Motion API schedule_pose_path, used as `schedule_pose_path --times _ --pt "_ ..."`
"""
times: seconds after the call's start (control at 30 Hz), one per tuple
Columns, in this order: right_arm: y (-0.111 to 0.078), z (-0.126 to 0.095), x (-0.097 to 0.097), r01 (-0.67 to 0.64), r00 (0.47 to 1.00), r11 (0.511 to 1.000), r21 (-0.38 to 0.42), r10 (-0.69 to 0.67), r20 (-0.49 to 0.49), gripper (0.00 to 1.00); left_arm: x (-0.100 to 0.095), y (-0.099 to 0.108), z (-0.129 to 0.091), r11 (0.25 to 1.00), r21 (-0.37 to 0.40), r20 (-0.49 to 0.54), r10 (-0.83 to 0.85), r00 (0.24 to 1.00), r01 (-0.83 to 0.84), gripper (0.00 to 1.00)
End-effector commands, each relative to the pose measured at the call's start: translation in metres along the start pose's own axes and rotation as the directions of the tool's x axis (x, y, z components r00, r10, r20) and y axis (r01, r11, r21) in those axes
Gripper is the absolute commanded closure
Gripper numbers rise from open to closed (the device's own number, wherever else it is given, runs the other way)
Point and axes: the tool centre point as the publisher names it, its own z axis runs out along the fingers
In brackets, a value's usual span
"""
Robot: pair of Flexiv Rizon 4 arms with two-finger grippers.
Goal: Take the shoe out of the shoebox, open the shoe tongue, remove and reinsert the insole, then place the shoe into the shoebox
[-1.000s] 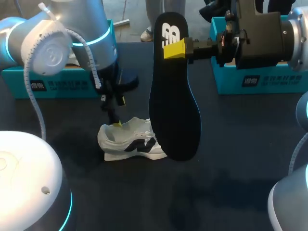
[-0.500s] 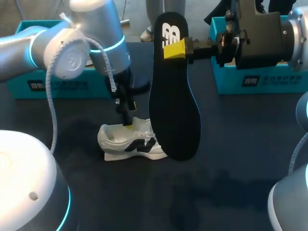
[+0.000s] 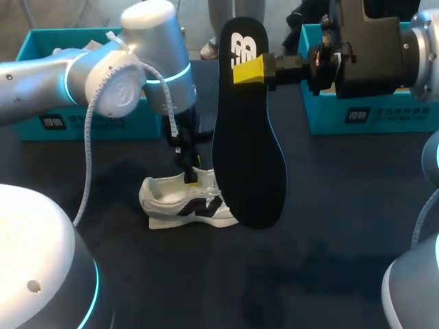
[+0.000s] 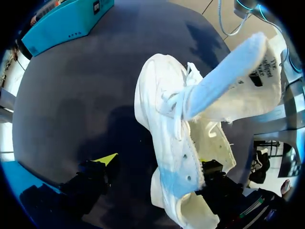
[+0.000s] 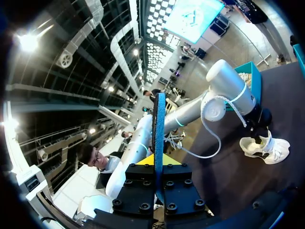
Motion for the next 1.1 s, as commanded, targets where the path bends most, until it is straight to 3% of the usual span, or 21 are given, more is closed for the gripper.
schedule_pose_path --times 0.03,0.1,0.13,0.27,0.33,0.53,0.8,0.9,1.1 --pt "0.001 0.004 0.0 -0.002 1.0 1.0 -0.001 0.002 0.002 1.0 -0.002 -0.003 0.004 1.0 -0.009 -0.009 0.006 1.0 -0.006 0.22" --pt "0.001 0.004 0.0 -0.002 1.0 1.0 -0.001 0.002 0.002 1.0 -0.001 -0.002 0.007 1.0 -0.013 -0.015 0.008 1.0 -0.008 0.36" --pt "0.001 0.004 0.0 -0.002 1.0 1.0 -0.001 0.002 0.002 1.0 -0.001 -0.002 0.009 1.0 -0.015 -0.015 0.008 1.0 -0.008 0.51" --pt "0.001 0.004 0.0 -0.002 1.0 1.0 -0.001 0.002 0.002 1.0 0.003 0.0 0.014 1.0 -0.021 -0.026 0.009 1.0 -0.01 0.76" --pt "0.001 0.004 0.0 -0.002 1.0 1.0 -0.001 0.002 0.002 1.0 0.006 0.001 0.015 1.0 -0.018 -0.037 0.015 0.999 -0.015 1.0" --pt "0.001 0.004 0.0 -0.002 1.0 1.0 -0.001 0.002 0.002 1.0 0.013 0.003 0.01 0.995 -0.014 -0.115 0.096 0.989 -0.099 1.0" --pt "0.001 0.004 0.0 -0.002 1.0 1.0 -0.001 0.002 0.002 1.0 0.014 -0.004 -0.016 0.946 -0.038 -0.256 0.302 0.918 -0.322 1.0" --pt "0.001 0.004 0.0 -0.002 1.0 1.0 -0.001 0.002 0.002 1.0 0.015 -0.006 -0.023 0.893 -0.053 -0.318 0.41 0.855 -0.447 1.0" --pt "0.001 0.004 0.0 -0.002 1.0 1.0 -0.001 0.002 0.002 1.0 0.012 -0.01 -0.039 0.758 -0.095 -0.297 0.598 0.745 -0.646 1.0"
